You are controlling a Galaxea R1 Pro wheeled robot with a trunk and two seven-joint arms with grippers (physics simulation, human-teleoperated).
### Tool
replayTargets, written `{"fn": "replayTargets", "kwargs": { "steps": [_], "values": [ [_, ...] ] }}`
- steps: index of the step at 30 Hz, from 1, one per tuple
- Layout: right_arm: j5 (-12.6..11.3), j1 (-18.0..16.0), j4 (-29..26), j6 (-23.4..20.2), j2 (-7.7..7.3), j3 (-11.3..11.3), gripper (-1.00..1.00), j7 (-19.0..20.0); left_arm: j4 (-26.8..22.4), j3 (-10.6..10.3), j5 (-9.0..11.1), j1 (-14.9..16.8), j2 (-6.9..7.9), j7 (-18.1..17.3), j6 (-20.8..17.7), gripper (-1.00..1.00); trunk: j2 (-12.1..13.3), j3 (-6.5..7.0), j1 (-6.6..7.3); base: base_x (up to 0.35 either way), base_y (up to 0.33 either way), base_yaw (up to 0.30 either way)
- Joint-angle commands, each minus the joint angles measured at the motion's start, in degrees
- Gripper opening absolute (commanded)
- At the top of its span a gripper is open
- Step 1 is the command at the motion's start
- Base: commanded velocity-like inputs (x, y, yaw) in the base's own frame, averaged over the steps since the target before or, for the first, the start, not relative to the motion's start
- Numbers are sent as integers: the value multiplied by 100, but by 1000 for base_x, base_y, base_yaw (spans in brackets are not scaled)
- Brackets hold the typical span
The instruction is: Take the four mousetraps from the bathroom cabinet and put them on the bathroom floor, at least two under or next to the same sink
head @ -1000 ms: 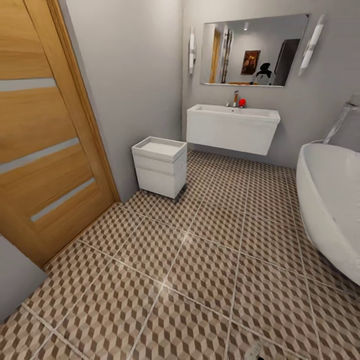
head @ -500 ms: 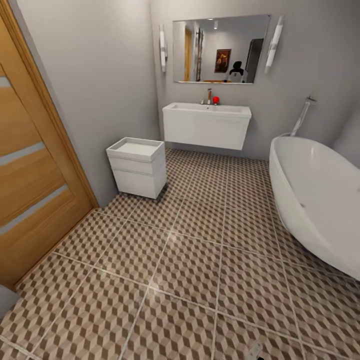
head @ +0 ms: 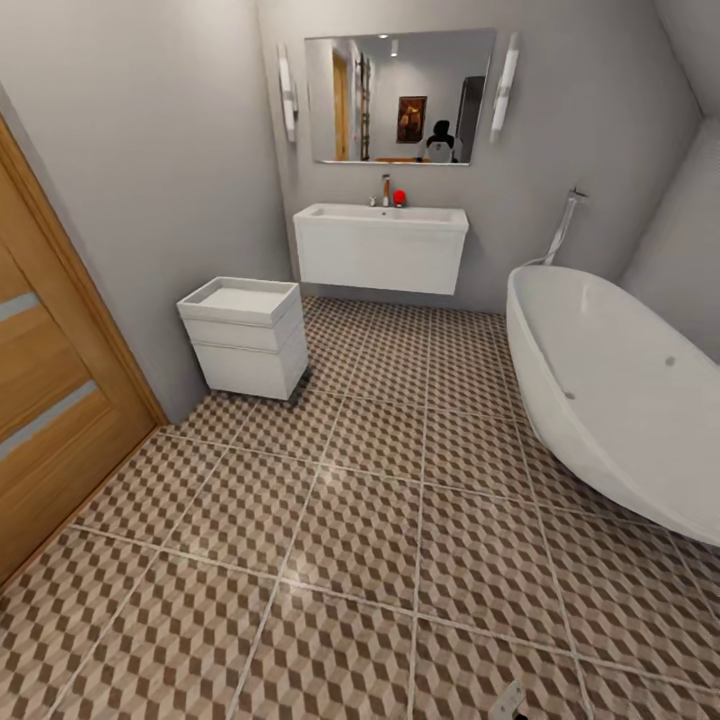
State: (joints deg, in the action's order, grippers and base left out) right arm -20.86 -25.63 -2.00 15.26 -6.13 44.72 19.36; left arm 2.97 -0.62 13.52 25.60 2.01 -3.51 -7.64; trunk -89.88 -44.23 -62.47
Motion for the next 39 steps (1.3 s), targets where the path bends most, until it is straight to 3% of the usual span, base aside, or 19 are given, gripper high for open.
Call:
{"fn": "replayTargets", "kwargs": {
  "steps": [1,39],
  "values": [
    [-60,-3,4,12,-2,45,-100,24,11,-8,28,6,1,-18,-9,-100,-2,-2,0,0,0,-24],
    [-55,-3,-1,-16,-4,51,-100,33,11,-8,28,6,1,-18,-7,-100,-2,267,0,0,0,-106]
  ]
}}
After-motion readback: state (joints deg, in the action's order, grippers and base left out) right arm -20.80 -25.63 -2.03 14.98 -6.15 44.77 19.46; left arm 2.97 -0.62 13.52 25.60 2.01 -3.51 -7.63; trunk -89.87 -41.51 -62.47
